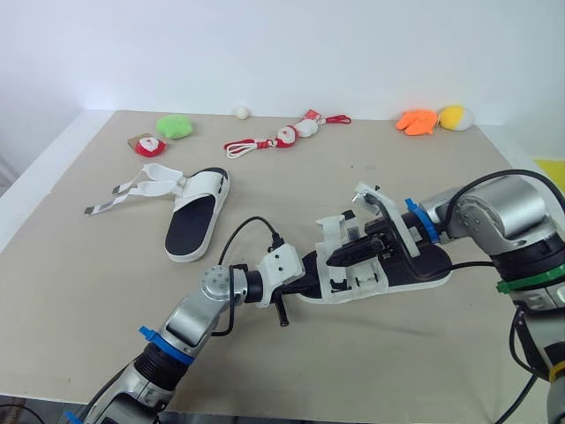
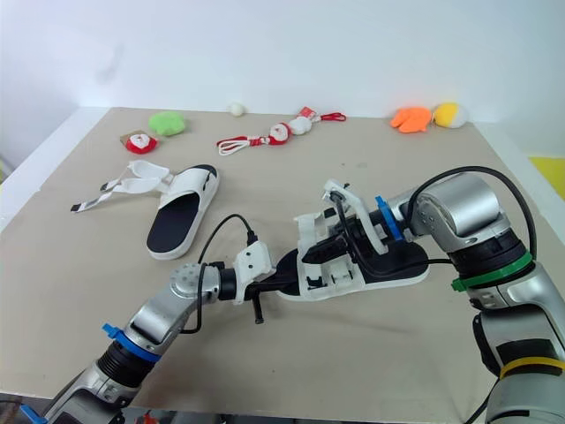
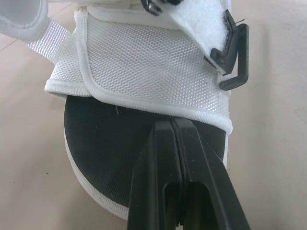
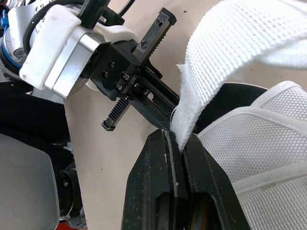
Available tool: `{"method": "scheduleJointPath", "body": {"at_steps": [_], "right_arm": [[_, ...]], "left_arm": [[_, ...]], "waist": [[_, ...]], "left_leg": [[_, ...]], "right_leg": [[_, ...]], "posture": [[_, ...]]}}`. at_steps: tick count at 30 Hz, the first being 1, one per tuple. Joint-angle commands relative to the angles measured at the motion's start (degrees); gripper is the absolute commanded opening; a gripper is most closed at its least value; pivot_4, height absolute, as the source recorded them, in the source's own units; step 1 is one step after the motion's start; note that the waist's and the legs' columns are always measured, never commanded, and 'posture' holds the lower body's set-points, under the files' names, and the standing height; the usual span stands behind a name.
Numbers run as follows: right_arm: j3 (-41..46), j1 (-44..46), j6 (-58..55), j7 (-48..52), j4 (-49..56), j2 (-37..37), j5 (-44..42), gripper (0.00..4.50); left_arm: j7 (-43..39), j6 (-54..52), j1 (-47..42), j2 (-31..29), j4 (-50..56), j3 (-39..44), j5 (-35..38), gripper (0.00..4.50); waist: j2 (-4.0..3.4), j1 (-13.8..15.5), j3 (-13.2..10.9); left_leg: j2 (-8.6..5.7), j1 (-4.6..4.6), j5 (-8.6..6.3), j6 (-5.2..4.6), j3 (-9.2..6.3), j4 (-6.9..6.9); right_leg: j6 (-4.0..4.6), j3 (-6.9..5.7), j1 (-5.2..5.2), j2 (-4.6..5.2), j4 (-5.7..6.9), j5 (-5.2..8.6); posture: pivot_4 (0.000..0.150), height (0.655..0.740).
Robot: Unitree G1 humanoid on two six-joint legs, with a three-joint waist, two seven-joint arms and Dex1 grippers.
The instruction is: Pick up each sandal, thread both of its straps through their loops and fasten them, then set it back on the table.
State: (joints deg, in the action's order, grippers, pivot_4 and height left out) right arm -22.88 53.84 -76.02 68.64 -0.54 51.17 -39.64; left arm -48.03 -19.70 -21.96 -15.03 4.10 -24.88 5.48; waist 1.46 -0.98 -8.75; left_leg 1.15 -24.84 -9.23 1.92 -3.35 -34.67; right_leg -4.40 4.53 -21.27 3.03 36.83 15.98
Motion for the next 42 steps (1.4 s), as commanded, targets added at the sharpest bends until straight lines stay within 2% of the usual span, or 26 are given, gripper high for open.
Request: {"method": "scheduleJointPath", "body": {"at_steps": [1, 30, 33, 35, 40, 41, 42], "right_arm": [[0.9, -0.1, 1.0, 1.7, 2.1, 1.6, 0.6, 0.06], [-2.7, -4.7, 9.3, 6.7, 7.6, 3.8, 7.9, 0.06], [-1.8, -4.5, 8.5, 6.7, 7.1, 3.5, 7.6, 0.82], [-0.5, -3.3, 6.5, 6.4, 5.7, 2.7, 6.9, 1.69], [3.2, 0.4, 0.8, 4.1, 0.3, -0.8, 5.1, 4.29], [4.0, 1.5, -0.8, 3.8, -1.2, -1.5, 4.5, 4.47], [4.6, 2.4, -1.7, 3.5, -2.1, -2.1, 4.1, 4.47]], "left_arm": [[-0.1, -2.8, 2.0, -0.8, -4.8, -3.3, -2.3, 0.00], [0.1, -2.6, 1.8, -0.5, -5.1, -3.3, -2.5, 0.00], [0.1, -2.6, 1.7, -0.3, -5.2, -3.4, -2.5, 0.00], [0.1, -2.6, 1.7, -0.3, -5.3, -3.4, -2.5, 0.00], [0.2, -2.4, 1.5, -0.2, -5.6, -3.3, -2.5, 0.00], [0.2, -2.4, 1.5, -0.2, -5.7, -3.3, -2.5, 0.00], [0.2, -2.4, 1.4, -0.2, -5.7, -3.3, -2.5, 0.00]], "waist": [[0.00, 0.0, 0.0], [-0.01, 0.0, 0.0], [0.00, 0.0, 0.0], [-0.02, 0.0, 0.0], [-0.03, 0.0, 0.0], [-0.03, 0.0, 0.0], [-0.04, 0.0, 0.0]], "left_leg": [[0.00, 0.00, 0.00, 0.00, 0.00, 0.00], [-0.06, 0.03, 0.02, 0.04, 0.00, -0.04], [-0.09, 0.03, 0.02, 0.04, -0.01, -0.05], [-0.09, 0.03, 0.02, 0.04, 0.01, -0.06], [-0.08, 0.10, 0.04, 0.05, 0.03, -0.07], [-0.07, 0.11, 0.05, 0.06, 0.03, -0.09], [-0.07, 0.13, 0.06, 0.07, 0.03, -0.10]], "right_leg": [[0.00, 0.00, 0.00, 0.00, 0.00, 0.00], [-0.06, -0.01, 0.01, 0.06, 0.00, -0.01], [-0.06, -0.01, 0.01, 0.08, 0.00, -0.01], [-0.06, -0.01, 0.03, 0.10, 0.00, -0.02], [0.06, -0.02, 0.06, 0.11, 0.01, -0.04], [0.13, -0.02, 0.00, 0.11, 0.01, -0.02], [0.15, -0.02, 0.00, 0.11, 0.01, -0.03]], "posture": [[0.150, 0.7400], [0.150, 0.7400], [0.150, 0.7400], [0.150, 0.7400], [0.150, 0.7400], [0.150, 0.7400], [0.150, 0.7400]]}}
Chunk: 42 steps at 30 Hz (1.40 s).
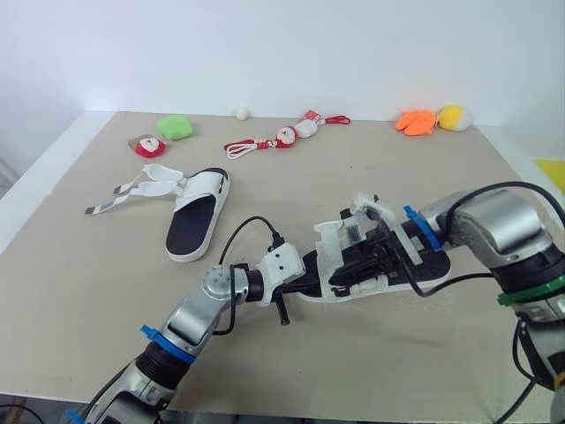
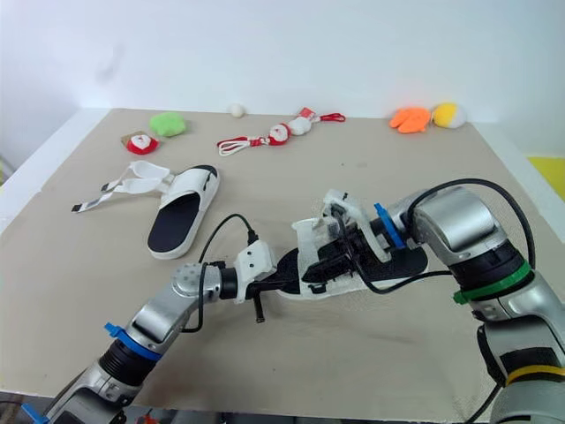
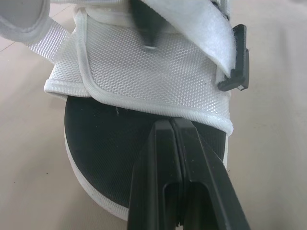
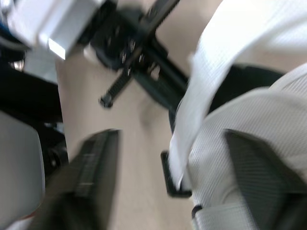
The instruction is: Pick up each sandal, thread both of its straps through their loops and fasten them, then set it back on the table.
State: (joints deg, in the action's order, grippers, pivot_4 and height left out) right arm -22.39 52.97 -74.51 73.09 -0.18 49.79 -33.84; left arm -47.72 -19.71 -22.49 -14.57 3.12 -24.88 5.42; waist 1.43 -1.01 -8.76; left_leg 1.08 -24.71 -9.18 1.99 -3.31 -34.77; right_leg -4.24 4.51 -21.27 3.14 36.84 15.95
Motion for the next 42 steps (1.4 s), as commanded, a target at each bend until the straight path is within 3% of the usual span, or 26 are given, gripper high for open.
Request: {"method": "scheduleJointPath", "body": {"at_steps": [1, 3, 6, 12, 14, 25, 30, 42], "right_arm": [[4.7, 4.0, -4.3, -1.3, -3.4, -1.3, -2.1, 4.47], [6.1, 5.4, -6.6, -2.3, -5.1, -2.4, -2.9, 4.47], [7.7, 6.8, -8.7, -4.0, -7.0, -3.9, -3.5, 3.57], [6.2, 3.9, -7.0, -7.5, -4.1, -4.1, -2.1, 0.56], [5.3, 2.5, -6.1, -7.9, -2.5, -3.6, -1.9, 0.08], [1.0, -2.4, 0.8, -6.5, 4.5, 1.2, 0.3, 0.08], [6.3, -1.8, 1.3, -7.8, 2.6, -1.6, -1.6, 0.08], [6.0, -5.1, 11.2, -7.4, 7.5, 0.1, 2.1, 0.08]], "left_arm": [[-0.1, -2.3, 1.9, -0.7, -4.8, -3.3, -2.4, 0.00], [-0.2, -2.3, 1.9, -0.6, -4.9, -3.3, -2.4, 0.00], [-0.2, -2.2, 1.8, -0.6, -5.1, -3.2, -2.4, 0.00], [-0.2, -2.1, 1.6, -0.4, -5.4, -3.2, -2.4, 0.00], [-0.2, -2.1, 1.6, -0.4, -5.4, -3.2, -2.4, 0.00], [0.0, -2.2, 1.7, -0.3, -5.4, -3.0, -2.4, 0.00], [0.0, -2.0, 1.6, -0.2, -5.6, -3.0, -2.4, 0.00], [0.2, -2.0, 1.6, -0.1, -5.7, -3.0, -2.4, 0.00]], "waist": [[0.00, 0.0, 0.0], [-0.01, 0.0, 0.0], [-0.02, 0.0, 0.0], [-0.01, 0.0, 0.0], [-0.02, 0.0, 0.0], [-0.03, 0.0, 0.0], [-0.03, 0.0, 0.0], [-0.03, 0.0, 0.0]], "left_leg": [[-0.01, -0.01, 0.01, 0.01, 0.00, -0.01], [0.00, 0.00, 0.02, 0.02, 0.00, -0.01], [-0.02, -0.01, 0.01, 0.02, -0.01, 0.00], [-0.06, -0.03, 0.01, 0.02, -0.03, -0.01], [-0.07, -0.03, 0.02, 0.02, -0.02, -0.01], [-0.14, -0.03, 0.01, 0.02, -0.03, -0.01], [-0.15, -0.03, 0.01, 0.02, -0.03, 0.00], [-0.16, -0.02, 0.02, 0.02, -0.03, -0.01]], "right_leg": [[0.02, 0.00, 0.01, 0.00, 0.00, -0.01], [0.02, 0.00, -0.01, 0.00, 0.00, -0.01], [-0.02, -0.01, 0.00, 0.01, 0.00, -0.04], [-0.11, -0.01, -0.01, 0.04, 0.01, -0.10], [-0.14, -0.01, 0.00, 0.04, 0.01, -0.09], [-0.28, -0.01, 0.00, 0.11, 0.03, 0.00], [-0.28, -0.01, 0.02, 0.11, 0.03, -0.01], [-0.29, -0.01, 0.06, 0.13, 0.04, -0.02]], "posture": [[0.150, 0.7400], [0.150, 0.7400], [0.150, 0.7400], [0.150, 0.7400], [0.150, 0.7400], [0.150, 0.7400], [0.150, 0.7400], [0.150, 0.7400]]}}
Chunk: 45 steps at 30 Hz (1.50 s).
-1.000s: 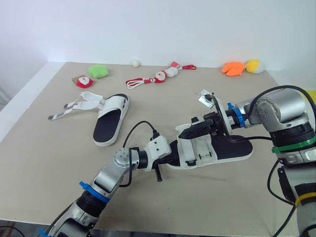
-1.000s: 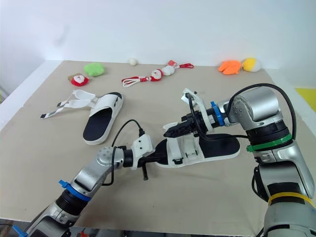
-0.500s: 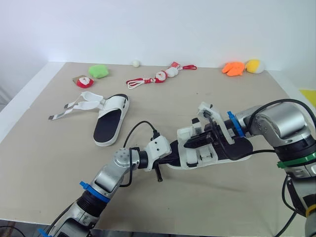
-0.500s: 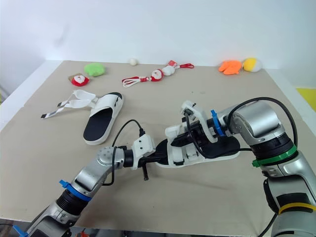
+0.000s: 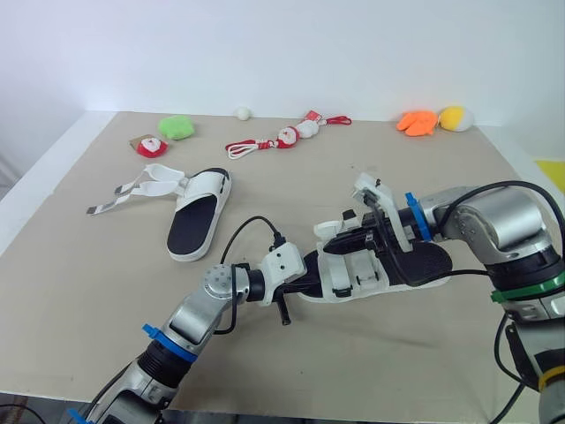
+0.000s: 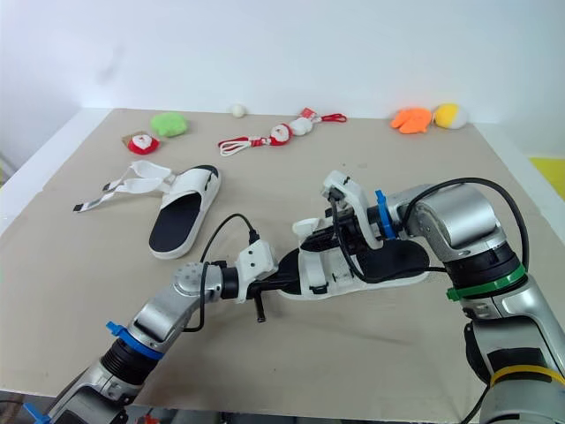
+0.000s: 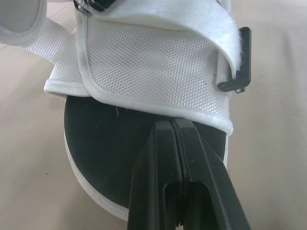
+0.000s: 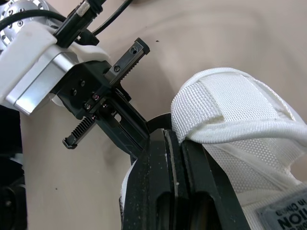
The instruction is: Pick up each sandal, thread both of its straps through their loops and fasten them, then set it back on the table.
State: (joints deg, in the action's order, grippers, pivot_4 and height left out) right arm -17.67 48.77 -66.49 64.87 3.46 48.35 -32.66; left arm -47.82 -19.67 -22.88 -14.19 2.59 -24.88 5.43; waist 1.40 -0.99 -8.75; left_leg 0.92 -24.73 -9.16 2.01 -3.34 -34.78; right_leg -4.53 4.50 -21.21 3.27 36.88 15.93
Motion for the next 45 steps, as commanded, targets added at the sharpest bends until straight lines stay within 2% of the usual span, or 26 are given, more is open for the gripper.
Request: {"method": "scheduleJointPath", "body": {"at_steps": [1, 3, 6, 9, 11, 14, 16, 20, 24, 25, 31, 32, 45], "right_arm": [[0.8, -1.6, 4.6, 1.0, 5.0, 2.0, 1.6, 0.08], [-0.3, -2.9, 7.4, 1.5, 6.8, 2.9, 3.2, 0.08], [0.3, -3.4, 5.7, 2.4, 7.6, 3.2, 1.9, 0.08], [1.8, -1.9, 0.9, 2.5, 5.9, 2.5, -0.4, 1.03], [3.2, 0.0, -3.4, 2.3, 3.4, 1.8, -2.4, 2.06], [3.9, 1.6, -7.2, 2.4, 1.4, 1.8, -4.1, 3.32], [3.1, 1.4, -8.9, 4.5, 1.9, 3.9, -5.3, 4.43], [2.7, 0.0, -10.0, 5.2, 3.3, 5.4, -6.4, 4.47], [0.9, -2.5, -7.7, 4.6, 6.4, 6.7, -4.8, 3.41], [0.6, -3.4, -6.8, 4.5, 7.3, 7.0, -4.3, 2.82], [-0.4, -5.4, -5.3, 3.7, 10.0, 7.0, -3.4, 0.22], [-0.4, -5.2, -5.2, 3.2, 9.6, 6.6, -3.1, 0.04], [-5.6, -5.3, 0.2, 4.9, 11.1, 7.9, 1.9, 0.04]], "left_arm": [[0.3, -2.0, 2.0, -0.5, -5.2, -3.0, -2.4, 0.00], [0.3, -2.0, 1.9, -0.5, -5.3, -3.0, -2.4, 0.00], [0.2, -1.9, 1.8, -0.5, -5.4, -3.0, -2.5, 0.00], [0.2, -1.8, 1.8, -0.5, -5.5, -3.1, -2.5, 0.00], [0.2, -1.7, 1.8, -0.5, -5.5, -3.1, -2.5, 0.00], [0.2, -1.6, 1.8, -0.4, -5.6, -3.1, -2.5, 0.00], [0.1, -1.6, 1.8, -0.4, -5.6, -3.1, -2.5, 0.00], [0.1, -1.6, 1.9, -0.4, -5.6, -3.2, -2.5, 0.00], [0.0, -1.5, 1.8, -0.4, -5.6, -3.3, -2.5, 0.00], [0.0, -1.4, 1.8, -0.4, -5.7, -3.3, -2.5, 0.00], [-0.1, -1.3, 1.7, -0.3, -5.9, -3.3, -2.6, 0.00], [0.0, -1.3, 1.7, -0.3, -6.0, -3.3, -2.6, 0.00], [0.2, -1.3, 1.8, -0.2, -6.0, -3.2, -2.5, 0.00]], "waist": [[0.00, 0.0, 0.0], [0.00, 0.0, 0.0], [0.00, 0.0, 0.0], [0.00, 0.0, 0.0], [0.00, 0.0, 0.0], [0.00, 0.0, 0.0], [0.00, 0.0, 0.0], [0.00, 0.0, 0.0], [0.00, 0.0, 0.0], [0.00, 0.0, 0.0], [0.00, 0.0, 0.0], [0.01, 0.0, 0.0], [0.03, 0.0, 0.0]], "left_leg": [[-0.01, -0.01, 0.00, 0.00, -0.01, 0.00], [-0.01, 0.00, 0.00, 0.00, 0.00, 0.00], [-0.01, 0.01, 0.00, 0.00, 0.00, 0.00], [-0.01, 0.02, 0.00, 0.00, -0.01, 0.00], [-0.02, 0.02, 0.00, 0.00, 0.00, -0.01], [-0.02, 0.02, 0.01, -0.01, 0.00, -0.01], [-0.01, 0.02, 0.02, -0.01, -0.01, -0.01], [-0.04, 0.01, 0.01, -0.01, 0.00, -0.01], [-0.04, 0.01, 0.02, -0.01, 0.01, -0.01], [-0.04, 0.01, 0.01, -0.01, 0.01, -0.02], [-0.04, 0.01, 0.02, -0.01, 0.02, -0.04], [-0.04, 0.01, 0.02, -0.01, 0.02, -0.04], [-0.02, 0.09, 0.02, 0.00, 0.02, -0.05]], "right_leg": [[0.00, 0.00, -0.01, 0.00, 0.00, 0.00], [-0.01, 0.00, -0.02, 0.00, 0.00, 0.01], [-0.01, 0.00, -0.02, 0.01, 0.00, 0.02], [0.06, 0.00, -0.02, 0.01, 0.00, 0.04], [0.08, 0.00, 0.02, 0.03, 0.00, 0.03], [0.14, 0.00, 0.02, 0.03, 0.00, 0.01], [0.22, -0.01, 0.00, 0.03, 0.00, 0.06], [0.19, -0.01, -0.01, 0.07, 0.00, 0.10], [0.19, -0.01, -0.01, 0.06, 0.00, 0.10], [0.19, -0.01, -0.01, 0.07, 0.00, 0.10], [0.10, -0.01, -0.03, 0.06, 0.00, 0.07], [0.10, -0.01, -0.03, 0.07, 0.00, 0.08], [0.16, -0.01, -0.01, 0.06, 0.00, 0.11]], "posture": [[0.150, 0.7400], [0.150, 0.7400], [0.150, 0.7400], [0.150, 0.7400], [0.150, 0.7400], [0.150, 0.7400], [0.150, 0.7400], [0.150, 0.7400], [0.150, 0.7400], [0.150, 0.7400], [0.150, 0.7400], [0.150, 0.7400], [0.150, 0.7400]]}}
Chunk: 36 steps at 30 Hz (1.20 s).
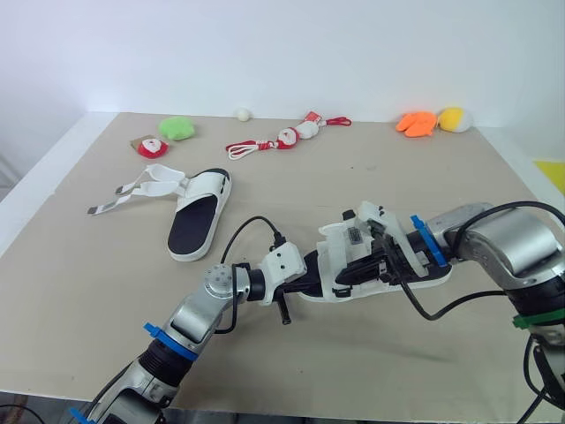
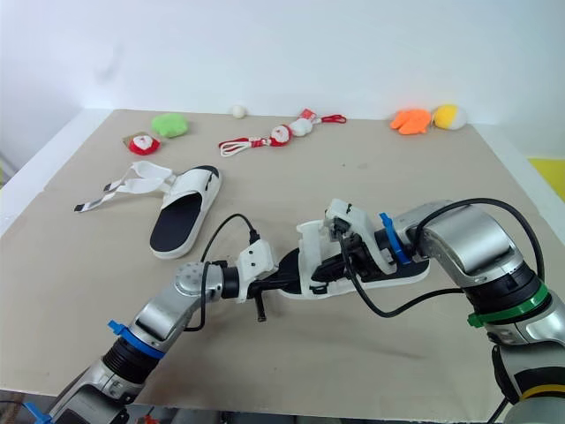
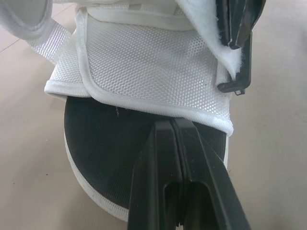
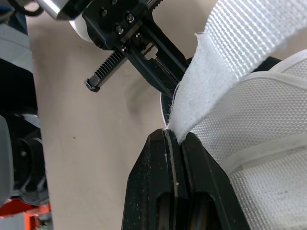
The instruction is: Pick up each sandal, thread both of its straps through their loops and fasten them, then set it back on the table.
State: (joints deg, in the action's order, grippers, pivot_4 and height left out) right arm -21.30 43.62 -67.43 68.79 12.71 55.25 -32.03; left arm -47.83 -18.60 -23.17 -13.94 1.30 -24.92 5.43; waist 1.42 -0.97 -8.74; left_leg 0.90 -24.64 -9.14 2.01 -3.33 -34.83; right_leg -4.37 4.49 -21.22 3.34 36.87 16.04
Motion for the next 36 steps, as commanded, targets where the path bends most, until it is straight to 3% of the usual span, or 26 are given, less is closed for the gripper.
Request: {"method": "scheduleJointPath", "body": {"at_steps": [1, 10, 17, 18, 19, 21, 23, 26, 27, 29, 30, 33, 36], "right_arm": [[-2.2, -0.1, 1.6, 1.3, 2.0, 1.1, 1.6, 0.04], [-4.0, -0.1, 4.1, 3.4, 2.5, 2.1, 4.2, 0.04], [2.0, 2.6, -1.1, 2.3, -1.4, -2.2, -0.1, 0.04], [2.4, 3.0, -2.2, 2.1, -1.8, -2.5, -0.5, 0.35], [2.9, 3.5, -3.3, 2.1, -2.2, -2.7, -1.0, 1.04], [3.8, 4.3, -5.5, 1.7, -3.1, -3.3, -2.1, 1.36], [4.4, 4.9, -6.9, 0.9, -3.9, -3.8, -2.7, 2.07], [6.1, 6.1, -9.3, -1.1, -5.5, -5.7, -3.9, 3.59], [6.4, 6.2, -9.8, -1.6, -5.6, -6.0, -4.0, 3.78], [6.8, 6.4, -10.8, -2.5, -5.7, -6.6, -4.5, 3.78], [7.0, 6.4, -11.3, -2.9, -5.8, -6.8, -4.8, 3.56], [6.5, 6.0, -11.1, -4.0, -5.3, -6.7, -4.7, 2.28], [4.5, 4.9, -8.9, -4.9, -4.3, -5.6, -3.0, 0.72]], "left_arm": [[0.2, -2.4, 2.1, -0.4, -4.8, -3.2, -2.5, 0.00], [0.4, -2.4, 2.0, -0.2, -4.9, -3.1, -2.5, 0.00], [0.5, -2.5, 2.1, -0.1, -4.8, -3.0, -2.5, 0.00], [0.5, -2.4, 2.1, -0.1, -4.9, -3.0, -2.5, 0.00], [0.5, -2.4, 2.1, -0.1, -4.9, -3.0, -2.5, 0.00], [0.4, -2.3, 2.0, -0.2, -5.0, -3.0, -2.5, 0.00], [0.4, -2.3, 2.0, -0.1, -5.0, -3.1, -2.6, 0.00], [0.3, -2.3, 2.0, -0.1, -5.1, -3.0, -2.6, 0.00], [0.3, -2.3, 2.0, -0.1, -5.1, -3.0, -2.6, 0.00], [0.3, -2.3, 1.9, -0.1, -5.1, -3.0, -2.6, 0.00], [0.3, -2.2, 1.9, -0.1, -5.2, -3.0, -2.6, 0.00], [0.3, -2.3, 1.9, -0.1, -5.1, -3.0, -2.6, 0.00], [0.4, -2.3, 2.0, 0.0, -5.1, -3.0, -2.6, 0.00]], "waist": [[0.00, 0.0, 0.0], [0.00, 0.0, 0.0], [0.02, 0.0, 0.0], [0.01, 0.0, 0.0], [0.01, 0.0, 0.0], [0.01, 0.0, 0.0], [0.01, 0.0, 0.0], [0.01, 0.0, 0.0], [0.01, 0.0, 0.0], [0.01, 0.0, 0.0], [0.01, 0.0, 0.0], [0.01, 0.0, 0.0], [0.01, 0.0, 0.0]], "left_leg": [[0.00, 0.00, 0.00, 0.00, 0.00, 0.00], [-0.01, 0.00, 0.00, 0.00, -0.01, 0.00], [0.01, 0.02, 0.00, 0.00, 0.00, 0.00], [0.01, 0.02, 0.01, 0.00, 0.00, 0.00], [0.02, 0.02, 0.01, 0.00, 0.00, 0.00], [0.02, 0.02, 0.01, 0.00, 0.00, 0.00], [0.00, -0.01, 0.02, 0.00, 0.00, 0.00], [-0.02, -0.03, 0.02, 0.01, 0.00, -0.01], [-0.03, -0.03, 0.02, 0.01, 0.00, -0.01], [-0.02, -0.03, 0.02, 0.01, -0.01, -0.01], [-0.03, -0.04, 0.02, 0.01, -0.01, -0.01], [-0.04, -0.04, 0.02, 0.01, -0.01, -0.01], [-0.03, -0.04, 0.02, 0.01, -0.01, -0.01]], "right_leg": [[0.00, 0.00, 0.00, 0.00, 0.00, 0.00], [0.01, -0.01, 0.01, 0.02, 0.00, 0.01], [0.04, -0.01, 0.01, 0.01, 0.00, -0.03], [0.05, -0.01, 0.00, 0.01, 0.00, -0.05], [0.07, -0.02, 0.00, 0.01, 0.00, -0.07], [0.07, -0.02, -0.01, 0.01, 0.00, -0.07], [0.06, -0.03, -0.01, 0.02, 0.00, -0.07], [0.04, -0.03, 0.00, 0.06, 0.00, -0.03], [0.04, -0.03, 0.00, 0.05, 0.00, -0.02], [0.03, -0.03, 0.00, 0.05, 0.00, -0.02], [0.03, -0.03, 0.00, 0.05, 0.00, -0.01], [0.03, -0.03, -0.01, 0.06, 0.00, -0.02], [0.03, -0.03, -0.01, 0.06, 0.00, -0.01]], "posture": [[0.150, 0.7400], [0.150, 0.7400], [0.150, 0.7400], [0.150, 0.7400], [0.150, 0.7400], [0.150, 0.7400], [0.150, 0.7400], [0.150, 0.7400], [0.150, 0.7400], [0.150, 0.7400], [0.150, 0.7400], [0.150, 0.7400], [0.150, 0.7400]]}}
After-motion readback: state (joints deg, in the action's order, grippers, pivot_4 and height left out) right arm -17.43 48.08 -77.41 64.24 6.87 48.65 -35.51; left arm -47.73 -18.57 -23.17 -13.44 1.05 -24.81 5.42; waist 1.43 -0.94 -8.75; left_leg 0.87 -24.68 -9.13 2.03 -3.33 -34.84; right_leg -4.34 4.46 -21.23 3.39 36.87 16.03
